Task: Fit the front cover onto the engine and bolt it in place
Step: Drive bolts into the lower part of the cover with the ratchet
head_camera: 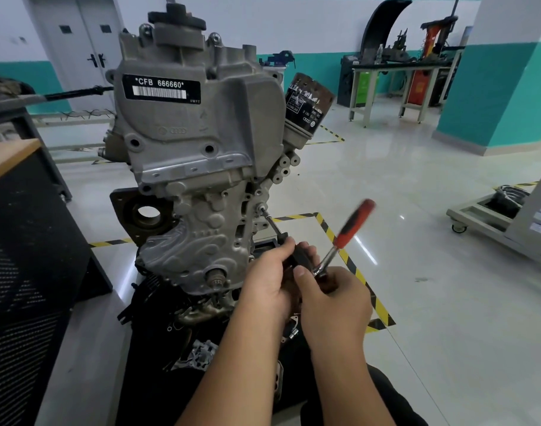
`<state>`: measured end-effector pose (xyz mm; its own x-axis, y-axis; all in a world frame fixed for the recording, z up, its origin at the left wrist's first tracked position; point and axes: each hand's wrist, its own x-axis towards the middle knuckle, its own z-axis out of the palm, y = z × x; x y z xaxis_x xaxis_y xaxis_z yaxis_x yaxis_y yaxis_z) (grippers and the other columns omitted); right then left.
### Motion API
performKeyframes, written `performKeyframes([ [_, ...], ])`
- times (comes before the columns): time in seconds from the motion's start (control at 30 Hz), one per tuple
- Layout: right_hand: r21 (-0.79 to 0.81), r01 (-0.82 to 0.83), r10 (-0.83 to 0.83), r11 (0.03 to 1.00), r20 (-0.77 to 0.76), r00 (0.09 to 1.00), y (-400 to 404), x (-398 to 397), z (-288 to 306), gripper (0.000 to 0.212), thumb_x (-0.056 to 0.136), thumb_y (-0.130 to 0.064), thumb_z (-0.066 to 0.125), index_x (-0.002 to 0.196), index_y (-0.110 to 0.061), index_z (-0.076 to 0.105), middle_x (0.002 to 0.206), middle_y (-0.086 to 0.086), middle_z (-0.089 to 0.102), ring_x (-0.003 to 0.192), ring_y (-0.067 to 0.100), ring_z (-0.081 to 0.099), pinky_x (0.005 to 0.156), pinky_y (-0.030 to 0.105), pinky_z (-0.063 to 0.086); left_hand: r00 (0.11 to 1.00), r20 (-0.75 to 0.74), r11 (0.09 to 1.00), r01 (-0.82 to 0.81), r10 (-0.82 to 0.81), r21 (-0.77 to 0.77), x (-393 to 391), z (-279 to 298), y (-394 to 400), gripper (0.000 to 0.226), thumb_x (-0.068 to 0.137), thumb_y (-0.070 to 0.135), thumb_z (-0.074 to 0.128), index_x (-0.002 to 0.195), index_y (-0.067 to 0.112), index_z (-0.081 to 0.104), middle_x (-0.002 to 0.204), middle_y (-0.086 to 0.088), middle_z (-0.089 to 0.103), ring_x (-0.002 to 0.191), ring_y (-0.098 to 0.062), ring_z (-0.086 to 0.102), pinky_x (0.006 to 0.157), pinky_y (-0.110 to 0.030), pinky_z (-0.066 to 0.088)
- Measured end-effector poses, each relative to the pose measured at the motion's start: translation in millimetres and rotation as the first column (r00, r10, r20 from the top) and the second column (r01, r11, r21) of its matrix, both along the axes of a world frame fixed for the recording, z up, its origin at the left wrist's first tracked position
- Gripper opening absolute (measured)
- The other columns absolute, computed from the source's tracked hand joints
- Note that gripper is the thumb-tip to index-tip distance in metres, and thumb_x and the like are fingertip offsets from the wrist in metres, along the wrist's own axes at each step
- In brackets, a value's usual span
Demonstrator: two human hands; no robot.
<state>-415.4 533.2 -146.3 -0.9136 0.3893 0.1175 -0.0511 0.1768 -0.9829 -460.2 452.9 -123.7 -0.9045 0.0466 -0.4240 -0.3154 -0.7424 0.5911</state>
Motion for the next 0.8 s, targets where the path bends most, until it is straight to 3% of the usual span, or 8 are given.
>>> performKeyframes([
  [0.13,0.002,0.009,-0.009,1.0,-0.024,1.0,-2.0,1.8,2.8,0.02,0.077,-0.041,0.084,0.073,-0.027,0.07,0.06,-0.011,0.067,0.064,-0.002,0.064,0.052,0.01,0.041,1.0,0.006,0.999,0.017,-0.017,-0.035,-2.7,-0.7,-3.0,0.031,0.105,0.023,0.053,0.087,-0.001,0.063,0.076,-0.014,0.066,0.065,-0.025,0.066,0.066,-0.035,0.058],
  [0.23,-0.072,0.023,-0.018,0.997,0.063,0.998,-6.1,1.8,1.1,0.051,0.087,-0.059,0.066,0.06,-0.016,0.065,0.052,-0.001,0.064,0.049,0.012,0.061,0.049,0.027,0.046,0.999,0.029,0.998,-0.027,0.028,-0.059,-2.9,-1.2,-5.9,0.027,0.099,0.023,0.064,0.078,0.005,0.065,0.072,-0.008,0.069,0.059,-0.021,0.068,0.066,-0.031,0.056],
  [0.3,-0.065,0.023,-0.016,0.998,0.114,0.993,-5.1,0.9,1.7,0.057,0.09,-0.06,0.061,0.058,-0.013,0.064,0.049,0.0,0.062,0.044,0.012,0.06,0.048,0.029,0.047,0.997,0.044,0.996,-0.061,0.064,-0.061,-1.0,0.0,-4.3,0.021,0.095,0.02,0.069,0.081,0.005,0.067,0.071,-0.007,0.069,0.057,-0.02,0.068,0.065,-0.031,0.057],
  [0.37,-0.021,0.017,-0.015,1.0,0.11,0.994,-3.4,1.3,2.7,0.051,0.089,-0.058,0.064,0.058,-0.018,0.065,0.051,-0.007,0.064,0.046,0.007,0.061,0.046,0.022,0.042,0.996,0.044,0.996,-0.082,0.083,-0.04,0.7,2.6,-1.1,0.016,0.095,0.017,0.069,0.092,0.001,0.066,0.073,-0.008,0.066,0.058,-0.021,0.067,0.063,-0.032,0.059],
  [0.43,0.064,0.029,-0.033,0.998,0.066,0.997,-2.1,3.5,5.0,0.039,0.084,-0.054,0.073,0.06,-0.024,0.066,0.056,-0.015,0.065,0.059,-0.003,0.062,0.045,0.011,0.034,0.994,0.034,0.994,-0.106,0.106,-0.019,1.4,4.2,1.5,0.018,0.096,0.016,0.068,0.105,0.002,0.062,0.079,-0.01,0.06,0.061,-0.021,0.063,0.073,-0.034,0.057],
  [0.63,0.14,0.034,-0.032,0.99,-0.016,0.999,0.2,2.8,3.6,0.016,0.076,-0.028,0.088,0.079,-0.029,0.073,0.063,-0.013,0.066,0.065,-0.002,0.063,0.052,0.007,0.038,0.997,0.035,0.997,-0.072,0.073,-0.038,2.7,0.6,5.5,0.031,0.101,0.025,0.061,0.118,-0.002,0.061,0.092,-0.018,0.066,0.071,-0.029,0.066,0.093,-0.05,0.054],
  [0.73,0.068,0.017,-0.015,0.998,-0.031,0.999,-4.5,4.1,3.3,0.014,0.079,-0.034,0.086,0.078,-0.027,0.074,0.059,-0.013,0.066,0.065,-0.005,0.063,0.053,0.006,0.042,0.995,0.073,0.995,-0.059,0.064,-0.075,2.2,0.7,-1.7,0.024,0.104,0.026,0.056,0.105,0.003,0.062,0.081,-0.013,0.07,0.066,-0.027,0.069,0.078,-0.044,0.059],
  [0.8,0.035,0.041,-0.041,0.999,-0.009,0.999,-7.9,4.0,3.9,0.033,0.088,-0.046,0.074,0.065,-0.023,0.068,0.054,-0.012,0.064,0.062,-0.004,0.061,0.048,0.012,0.039,0.995,0.081,0.995,-0.056,0.063,-0.085,1.8,0.8,-6.9,0.022,0.104,0.023,0.057,0.096,0.005,0.064,0.074,-0.009,0.071,0.062,-0.023,0.07,0.064,-0.035,0.059],
])
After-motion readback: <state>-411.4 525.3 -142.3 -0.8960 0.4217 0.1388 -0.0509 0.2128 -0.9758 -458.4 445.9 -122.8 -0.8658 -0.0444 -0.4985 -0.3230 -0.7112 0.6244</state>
